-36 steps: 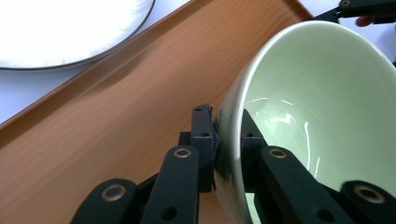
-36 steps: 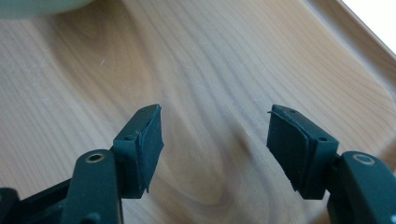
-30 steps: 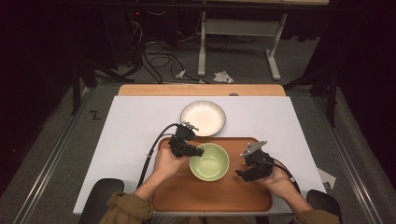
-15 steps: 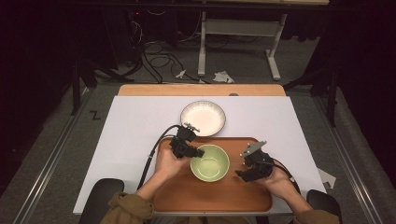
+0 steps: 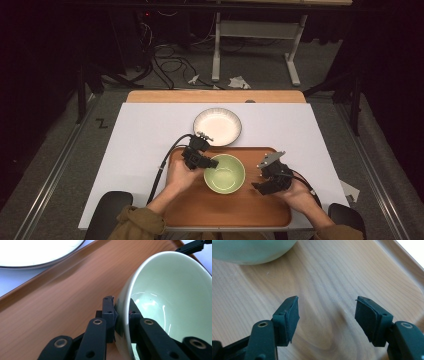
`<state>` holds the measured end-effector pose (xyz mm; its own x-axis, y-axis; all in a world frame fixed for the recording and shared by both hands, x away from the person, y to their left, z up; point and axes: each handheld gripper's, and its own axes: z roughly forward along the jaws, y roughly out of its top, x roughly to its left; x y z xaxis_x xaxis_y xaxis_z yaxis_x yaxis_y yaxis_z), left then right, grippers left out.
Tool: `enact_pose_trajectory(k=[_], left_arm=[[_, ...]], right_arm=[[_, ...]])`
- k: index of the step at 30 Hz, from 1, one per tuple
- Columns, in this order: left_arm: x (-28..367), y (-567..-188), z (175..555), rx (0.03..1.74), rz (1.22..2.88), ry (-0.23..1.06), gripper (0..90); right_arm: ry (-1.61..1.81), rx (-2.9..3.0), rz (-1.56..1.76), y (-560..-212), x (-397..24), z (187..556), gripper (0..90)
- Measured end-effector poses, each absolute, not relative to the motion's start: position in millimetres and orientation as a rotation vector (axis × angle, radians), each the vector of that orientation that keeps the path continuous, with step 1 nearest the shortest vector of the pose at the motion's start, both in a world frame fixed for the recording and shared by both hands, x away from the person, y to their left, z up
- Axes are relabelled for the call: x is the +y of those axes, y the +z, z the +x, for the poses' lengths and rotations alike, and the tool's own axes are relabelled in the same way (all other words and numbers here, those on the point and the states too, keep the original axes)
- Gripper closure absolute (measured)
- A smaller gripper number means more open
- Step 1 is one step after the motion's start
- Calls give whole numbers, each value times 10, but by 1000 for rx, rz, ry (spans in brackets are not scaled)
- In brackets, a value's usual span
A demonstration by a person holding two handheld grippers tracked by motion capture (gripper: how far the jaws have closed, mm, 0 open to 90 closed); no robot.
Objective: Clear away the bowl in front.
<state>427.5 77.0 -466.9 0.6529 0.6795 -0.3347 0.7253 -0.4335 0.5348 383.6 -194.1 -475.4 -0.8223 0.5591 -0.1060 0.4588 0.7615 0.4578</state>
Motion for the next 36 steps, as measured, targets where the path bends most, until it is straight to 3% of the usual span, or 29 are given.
enact_pose_trajectory(k=[36], left_arm=[[695, -4813, 4267, 1087, 2253, -60, 794]], right_arm=[[598, 2731, 791, -4770, -1929, 3835, 360]])
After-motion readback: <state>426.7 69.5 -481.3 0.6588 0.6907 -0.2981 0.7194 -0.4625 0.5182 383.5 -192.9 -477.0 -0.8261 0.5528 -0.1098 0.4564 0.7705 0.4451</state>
